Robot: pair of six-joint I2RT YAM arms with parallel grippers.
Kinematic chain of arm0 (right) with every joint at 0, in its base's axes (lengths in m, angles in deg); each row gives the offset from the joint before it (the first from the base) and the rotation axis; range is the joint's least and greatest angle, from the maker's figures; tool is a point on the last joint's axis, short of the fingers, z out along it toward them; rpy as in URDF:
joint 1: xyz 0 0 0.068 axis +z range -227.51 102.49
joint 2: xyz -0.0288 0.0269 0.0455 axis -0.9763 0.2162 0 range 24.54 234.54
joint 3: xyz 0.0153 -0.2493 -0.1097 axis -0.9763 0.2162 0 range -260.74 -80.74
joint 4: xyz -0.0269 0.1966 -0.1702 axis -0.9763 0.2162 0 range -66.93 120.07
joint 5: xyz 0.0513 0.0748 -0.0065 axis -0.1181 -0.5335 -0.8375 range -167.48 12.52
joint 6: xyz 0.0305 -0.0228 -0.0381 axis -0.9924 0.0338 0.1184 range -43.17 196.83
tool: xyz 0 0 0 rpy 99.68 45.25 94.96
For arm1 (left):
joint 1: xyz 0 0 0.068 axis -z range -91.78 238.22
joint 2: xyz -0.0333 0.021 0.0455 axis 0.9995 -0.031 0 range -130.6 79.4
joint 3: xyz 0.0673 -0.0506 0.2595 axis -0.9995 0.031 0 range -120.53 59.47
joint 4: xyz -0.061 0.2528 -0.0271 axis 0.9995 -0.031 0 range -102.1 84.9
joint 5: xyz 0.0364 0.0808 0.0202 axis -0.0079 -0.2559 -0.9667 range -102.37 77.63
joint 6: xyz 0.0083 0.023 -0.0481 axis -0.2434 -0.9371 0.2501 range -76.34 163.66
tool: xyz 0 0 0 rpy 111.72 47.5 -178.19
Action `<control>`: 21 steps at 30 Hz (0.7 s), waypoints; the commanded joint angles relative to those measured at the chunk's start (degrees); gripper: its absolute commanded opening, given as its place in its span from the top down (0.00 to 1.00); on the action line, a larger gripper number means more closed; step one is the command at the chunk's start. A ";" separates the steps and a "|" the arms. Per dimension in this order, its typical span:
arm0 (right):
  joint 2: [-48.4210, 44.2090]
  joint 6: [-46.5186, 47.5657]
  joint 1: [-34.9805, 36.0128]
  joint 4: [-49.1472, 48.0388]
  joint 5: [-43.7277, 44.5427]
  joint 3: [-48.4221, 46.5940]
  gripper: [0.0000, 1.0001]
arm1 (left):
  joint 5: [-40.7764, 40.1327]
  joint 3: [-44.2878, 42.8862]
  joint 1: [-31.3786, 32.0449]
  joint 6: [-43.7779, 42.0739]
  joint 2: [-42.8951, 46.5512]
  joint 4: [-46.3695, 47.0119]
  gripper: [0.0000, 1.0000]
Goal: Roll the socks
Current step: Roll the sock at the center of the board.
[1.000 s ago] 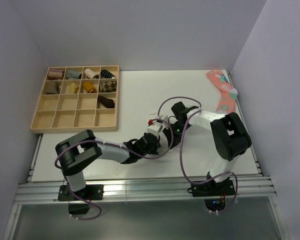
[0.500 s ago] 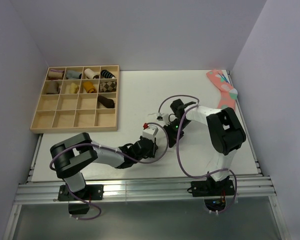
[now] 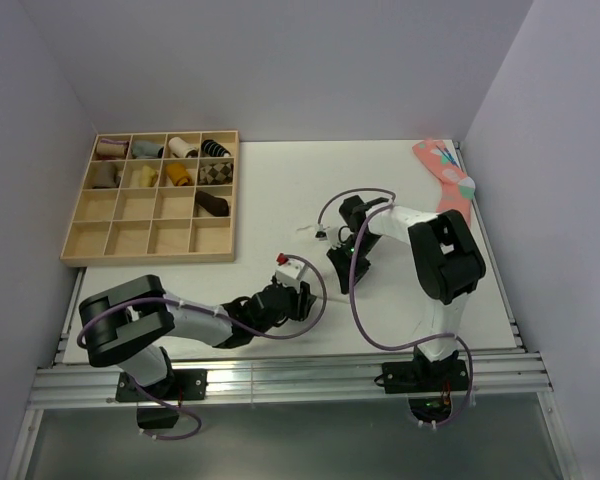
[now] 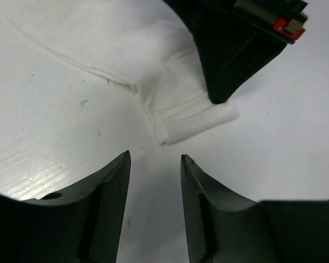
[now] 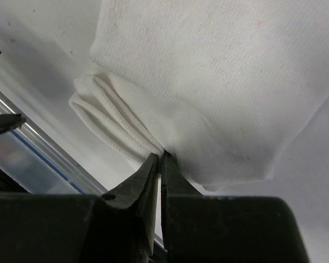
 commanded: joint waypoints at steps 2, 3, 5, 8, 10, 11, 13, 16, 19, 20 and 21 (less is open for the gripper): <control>2.93 0.25 -0.57 -0.08 6.53 -1.69 0.93 | 2.59 -1.76 0.39 -5.09 -1.34 5.70 0.52; 2.93 0.17 -0.57 0.01 6.71 -1.96 0.93 | 2.86 -1.94 0.39 -5.53 -1.96 6.41 0.51; 3.46 -0.01 -0.57 0.10 6.71 -2.31 0.93 | 3.03 -2.81 0.39 -6.32 -3.80 7.03 0.50; 3.64 -0.19 -0.57 0.27 6.71 -2.49 0.93 | 3.91 -3.26 0.12 -6.85 -5.56 9.22 0.50; 3.64 -0.27 -0.57 0.19 6.71 -2.49 0.93 | 4.61 -3.43 -0.23 -7.02 -6.09 10.63 0.49; 3.72 -0.27 -0.57 0.36 6.71 -2.49 0.94 | 5.23 -3.52 -0.58 -7.03 -6.62 10.98 0.49; 3.72 -0.36 -0.57 0.36 6.71 -2.58 0.94 | 5.41 -4.39 -1.02 -7.02 -7.15 10.72 0.49; 3.72 -0.36 -0.57 0.45 6.80 -2.49 0.94 | 6.73 -5.19 -1.81 -7.11 -8.29 10.81 0.49; 3.64 -0.45 -0.57 0.19 6.80 -2.40 0.95 | 7.16 -5.54 -2.34 -6.76 -8.73 11.33 0.49; 3.64 -0.45 -0.57 0.27 6.80 -2.40 0.95 | 7.34 -5.72 -2.77 -6.59 -8.99 11.25 0.49; 3.64 -0.54 -0.57 0.27 6.71 -2.40 0.95 | 7.34 -5.98 -3.04 -6.33 -9.26 10.90 0.50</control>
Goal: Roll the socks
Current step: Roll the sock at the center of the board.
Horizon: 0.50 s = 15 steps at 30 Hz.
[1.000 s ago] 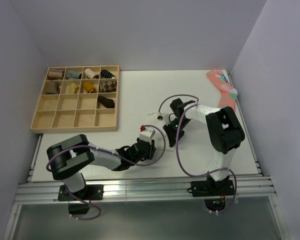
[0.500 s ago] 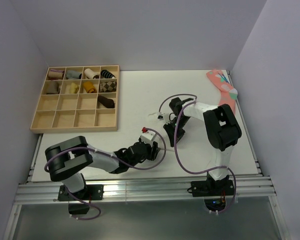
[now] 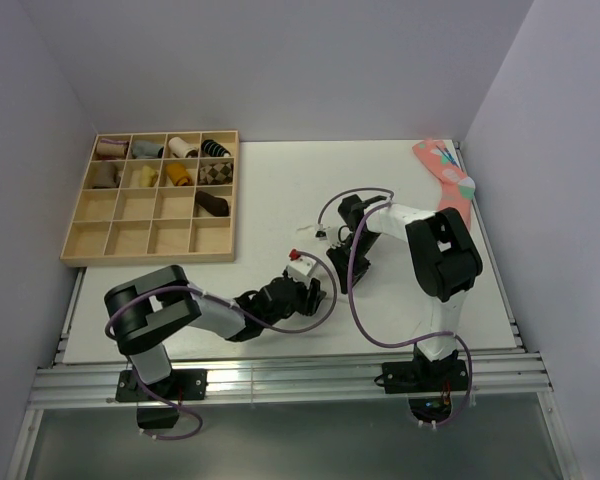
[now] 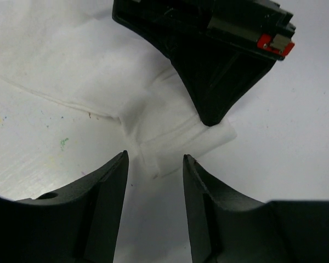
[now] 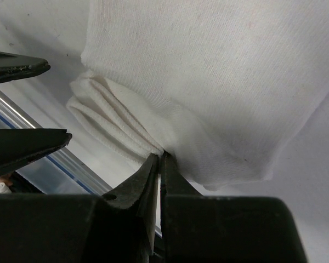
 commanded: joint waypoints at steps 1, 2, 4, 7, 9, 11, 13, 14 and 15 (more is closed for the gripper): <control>1.73 1.06 -0.57 -2.04 6.14 -0.37 0.95 | 1.53 -2.68 -1.05 0.08 -1.15 2.88 0.51; 1.82 1.06 -0.57 -2.04 6.23 -0.37 0.95 | 1.70 -2.77 -1.23 0.00 -1.85 2.87 0.51; 1.82 1.06 -0.57 -2.04 6.23 -0.37 0.95 | 2.14 -2.86 -1.32 0.26 -2.29 3.05 0.52; 1.74 0.97 -0.57 -2.04 6.23 -0.28 0.95 | 2.84 -2.86 -1.41 0.61 -3.00 3.40 0.52; 1.73 0.88 -0.57 -2.22 6.14 -0.28 0.95 | 3.11 -2.86 -1.41 0.79 -3.43 3.57 0.52; 1.73 0.71 -0.57 -2.22 6.23 -0.28 0.95 | 3.29 -2.86 -1.41 0.87 -3.79 3.84 0.52; 1.73 0.53 -0.57 -2.31 6.23 -0.19 0.95 | 3.02 -3.12 -1.41 1.05 -4.31 3.49 0.53; 1.73 0.53 -0.57 -2.39 6.23 -0.11 0.96 | 2.85 -3.21 -1.41 1.14 -4.49 3.40 0.53; 1.73 0.44 -0.49 -2.48 6.32 -0.11 0.96 | 2.67 -3.30 -1.41 1.49 -4.67 3.22 0.53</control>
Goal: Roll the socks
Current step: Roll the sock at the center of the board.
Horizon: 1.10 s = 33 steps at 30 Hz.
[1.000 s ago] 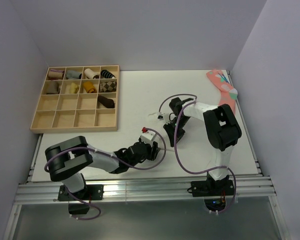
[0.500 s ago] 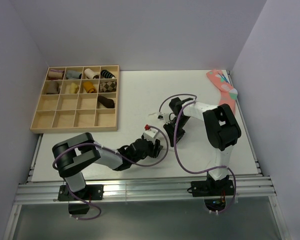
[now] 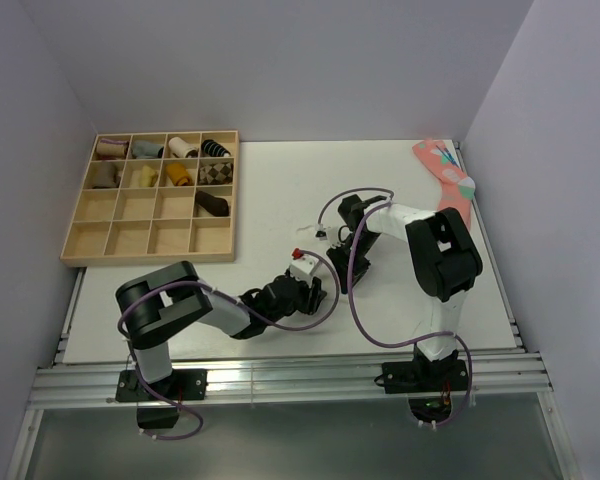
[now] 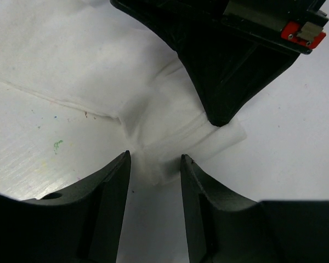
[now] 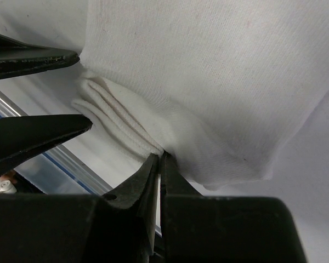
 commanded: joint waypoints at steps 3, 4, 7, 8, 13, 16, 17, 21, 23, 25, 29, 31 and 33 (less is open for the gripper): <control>1.71 0.66 -0.57 -2.55 6.32 -0.19 0.96 | -0.65 -2.52 -0.09 2.12 -1.87 0.90 0.54; 1.71 0.57 -0.57 -2.64 6.32 -0.19 0.96 | -1.18 -2.87 -0.09 2.48 -2.14 0.12 0.55; 1.71 0.40 -0.57 -2.90 6.41 -0.19 0.96 | -2.59 -3.39 -0.01 3.88 -2.58 -1.29 0.56; 1.63 0.40 -0.57 -2.90 6.41 -0.19 0.96 | -2.85 -3.48 0.08 4.32 -2.84 -1.39 0.57; 1.45 0.22 -0.48 -3.08 6.58 -0.02 0.96 | -2.51 -3.84 0.08 7.22 -3.45 -2.26 0.62; 1.19 0.13 -0.48 -3.34 6.93 -0.02 0.96 | -1.63 -4.98 0.17 8.72 -4.42 -4.02 0.72; 1.10 0.22 -0.48 -3.43 7.20 -0.02 0.96 | -1.54 -5.15 0.26 9.42 -4.51 -4.72 0.75; 0.13 -0.30 -0.48 -4.65 7.90 0.59 0.96 | -1.27 -6.12 0.52 12.57 -4.08 -8.58 0.95; -0.22 -0.57 -0.48 -5.44 8.16 0.86 0.96 | -1.63 -6.82 0.61 14.16 -3.64 -11.31 1.00; -1.01 -1.27 -0.48 -6.76 8.69 1.47 0.94 | -2.15 -7.61 0.96 16.18 -2.76 -15.50 1.00; -3.55 -2.68 -0.48 -9.92 10.01 3.32 0.80 | -2.24 -9.37 1.49 19.35 -1.70 -22.65 1.00; -5.49 -3.29 -0.48 -11.33 10.45 4.29 0.71 | -1.45 -10.07 1.66 20.67 -1.26 -26.15 1.00; -7.94 -3.73 -0.66 -12.12 10.80 4.81 0.69 | -1.10 -11.04 1.75 22.43 -0.91 -28.97 1.00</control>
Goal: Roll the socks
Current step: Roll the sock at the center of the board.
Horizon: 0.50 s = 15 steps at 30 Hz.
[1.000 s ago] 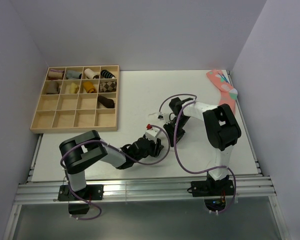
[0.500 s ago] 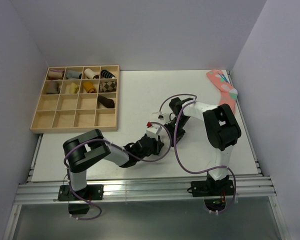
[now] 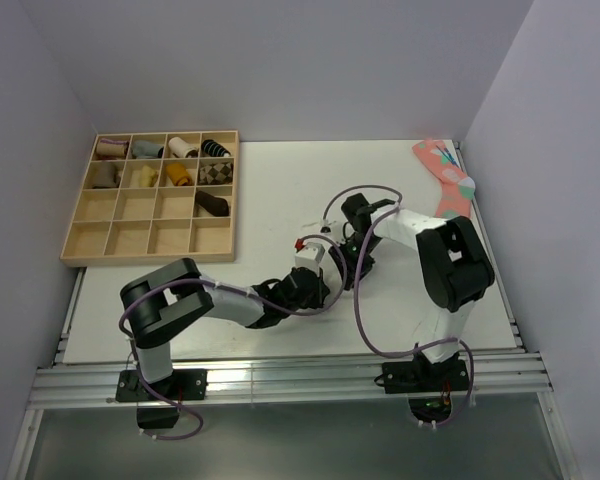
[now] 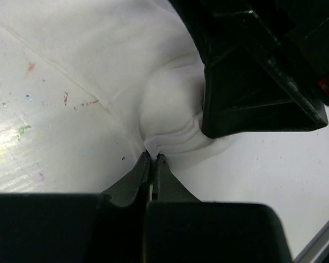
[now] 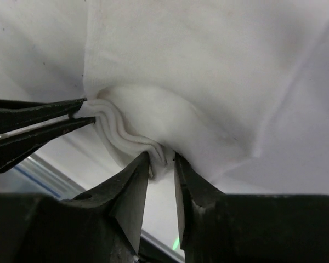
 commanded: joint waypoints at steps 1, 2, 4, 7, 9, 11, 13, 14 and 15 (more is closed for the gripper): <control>-3.91 -0.26 -0.75 -8.47 6.23 1.45 0.65 | 2.38 -1.30 1.10 4.22 0.84 -12.57 1.00; -4.79 -0.35 -1.01 -8.74 6.32 1.54 0.65 | 2.73 -1.82 1.18 5.27 1.10 -14.58 1.00; -7.25 -0.09 -1.45 -9.62 6.24 1.89 0.65 | 3.78 -2.26 1.18 6.24 1.54 -16.26 1.00; -10.15 0.70 -2.85 -10.68 5.10 3.03 0.64 | 4.92 -3.67 1.18 8.26 2.25 -19.95 1.00; -12.35 2.02 -4.60 -11.20 2.73 4.43 0.65 | 5.36 -5.86 1.18 8.71 1.90 -23.71 1.00; -14.53 4.38 -5.75 -11.56 0.62 5.40 0.64 | 6.24 -8.23 1.18 9.50 1.37 -26.36 1.00; -16.30 6.32 -7.34 -12.17 -1.41 7.42 0.65 | 7.03 -9.73 1.18 10.29 0.67 -29.70 1.00; -18.22 8.85 -7.78 -12.43 -2.02 8.12 0.65 | 7.47 -10.78 1.18 10.46 0.40 -29.80 1.00; -19.37 9.92 -8.39 -13.13 -2.90 9.87 0.66 | 7.83 -11.22 1.18 10.64 0.05 -31.98 1.00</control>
